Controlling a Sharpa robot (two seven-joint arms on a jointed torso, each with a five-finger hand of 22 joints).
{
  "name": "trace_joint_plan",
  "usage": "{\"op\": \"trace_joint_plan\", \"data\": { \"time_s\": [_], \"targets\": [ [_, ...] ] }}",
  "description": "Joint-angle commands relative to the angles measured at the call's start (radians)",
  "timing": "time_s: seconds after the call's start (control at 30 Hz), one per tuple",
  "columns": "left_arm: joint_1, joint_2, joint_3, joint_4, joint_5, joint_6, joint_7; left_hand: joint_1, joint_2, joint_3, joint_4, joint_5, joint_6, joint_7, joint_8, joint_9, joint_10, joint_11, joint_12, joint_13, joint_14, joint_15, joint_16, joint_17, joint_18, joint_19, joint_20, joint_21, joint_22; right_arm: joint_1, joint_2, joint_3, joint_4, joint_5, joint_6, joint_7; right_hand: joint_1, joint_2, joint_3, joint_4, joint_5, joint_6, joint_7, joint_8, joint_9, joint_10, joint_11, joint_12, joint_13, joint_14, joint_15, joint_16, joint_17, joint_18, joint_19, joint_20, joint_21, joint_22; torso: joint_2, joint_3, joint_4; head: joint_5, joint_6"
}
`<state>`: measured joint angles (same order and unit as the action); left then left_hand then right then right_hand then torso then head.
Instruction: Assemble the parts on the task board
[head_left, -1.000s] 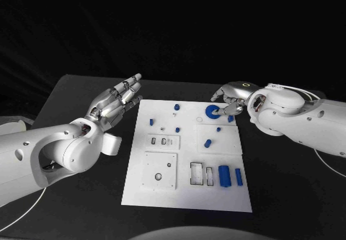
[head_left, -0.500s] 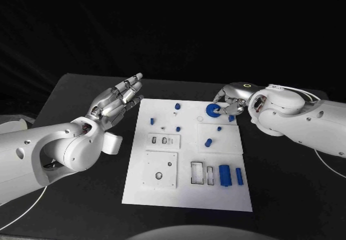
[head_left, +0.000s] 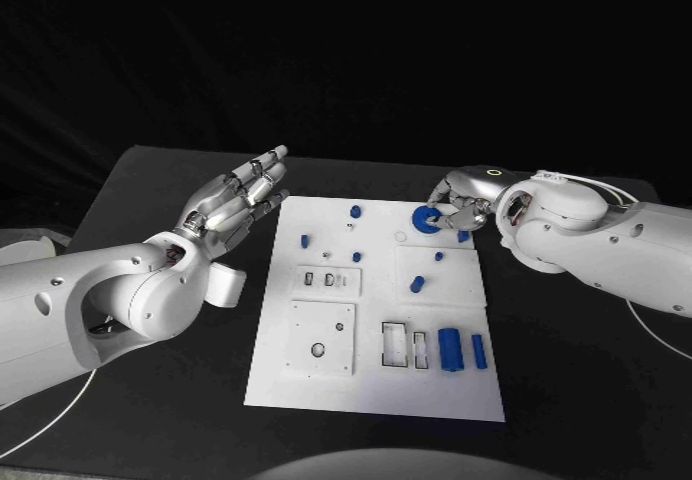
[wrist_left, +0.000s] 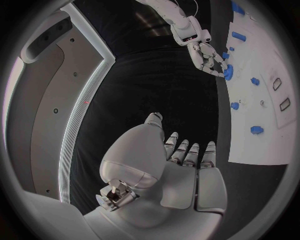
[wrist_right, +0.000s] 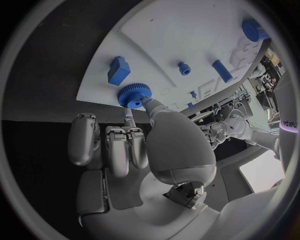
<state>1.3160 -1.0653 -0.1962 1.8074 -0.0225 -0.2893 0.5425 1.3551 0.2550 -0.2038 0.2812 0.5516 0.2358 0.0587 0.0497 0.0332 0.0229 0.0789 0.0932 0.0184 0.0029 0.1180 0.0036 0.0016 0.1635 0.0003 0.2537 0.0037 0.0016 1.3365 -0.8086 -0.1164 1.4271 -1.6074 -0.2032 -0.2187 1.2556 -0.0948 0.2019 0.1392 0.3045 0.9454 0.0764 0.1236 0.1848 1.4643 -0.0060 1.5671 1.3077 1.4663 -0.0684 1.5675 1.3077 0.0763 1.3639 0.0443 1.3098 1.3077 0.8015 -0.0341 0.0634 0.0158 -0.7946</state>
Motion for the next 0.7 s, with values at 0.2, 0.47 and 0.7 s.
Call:
{"op": "trace_joint_plan", "data": {
  "time_s": [0.2, 0.47, 0.7],
  "targets": [
    [0.001, 0.004, 0.0, -0.002, -0.001, 0.033, -0.002, 0.011, -0.002, 0.004, 0.0, 0.004, -0.004, 0.002, 0.004, 0.0, 0.0, 0.009, 0.004, 0.001, -0.003, 0.008, -0.004, -0.002, 0.018, 0.0, 0.01, -0.004, -0.002, -0.017, 0.005, -0.007, -0.01, 0.002, 0.044, 0.004, 0.003, -0.004, -0.004, -0.005, -0.035, -0.006, 0.007, 0.004, 0.008, 0.106, 0.005, 0.004, 0.263, 0.1, 0.006, -0.004, 0.255, 0.006, -0.018, 0.005, -0.02, 0.025, 0.001, -0.0004, 0.0002, -0.001, 0.001],
    [0.001, 0.004, 0.0, -0.003, -0.001, 0.039, -0.008, 0.012, -0.002, 0.005, 0.0, 0.004, -0.004, 0.003, 0.004, 0.0, 0.0, 0.011, 0.005, 0.001, -0.003, 0.01, -0.004, -0.002, 0.018, 0.0, 0.012, -0.004, -0.002, -0.019, 0.007, -0.007, -0.014, 0.012, 0.066, 0.005, -0.007, -0.004, -0.013, -0.001, -0.114, -0.022, 0.014, 0.002, 0.021, 0.106, 0.012, 0.004, 0.263, 0.09, 0.014, -0.02, 0.239, 0.011, -0.034, 0.013, -0.047, 0.01, 0.001, -0.0005, 0.0012, -0.001, 0.002],
    [0.001, 0.004, -0.001, -0.003, -0.001, 0.042, -0.012, 0.014, 0.0, 0.007, 0.0, 0.005, -0.003, 0.004, 0.005, 0.001, 0.001, 0.016, 0.007, 0.002, -0.003, 0.011, -0.004, -0.002, 0.018, 0.0, 0.016, -0.004, -0.002, -0.02, 0.008, -0.007, -0.015, 0.017, 0.082, 0.005, -0.003, 0.001, -0.014, -0.003, -0.142, -0.014, 0.015, 0.009, 0.029, 0.106, 0.014, 0.004, 0.263, 0.09, 0.015, -0.022, 0.238, 0.012, -0.034, 0.015, -0.052, 0.01, 0.001, -0.0006, 0.0009, -0.001, 0.001]
  ]
}}
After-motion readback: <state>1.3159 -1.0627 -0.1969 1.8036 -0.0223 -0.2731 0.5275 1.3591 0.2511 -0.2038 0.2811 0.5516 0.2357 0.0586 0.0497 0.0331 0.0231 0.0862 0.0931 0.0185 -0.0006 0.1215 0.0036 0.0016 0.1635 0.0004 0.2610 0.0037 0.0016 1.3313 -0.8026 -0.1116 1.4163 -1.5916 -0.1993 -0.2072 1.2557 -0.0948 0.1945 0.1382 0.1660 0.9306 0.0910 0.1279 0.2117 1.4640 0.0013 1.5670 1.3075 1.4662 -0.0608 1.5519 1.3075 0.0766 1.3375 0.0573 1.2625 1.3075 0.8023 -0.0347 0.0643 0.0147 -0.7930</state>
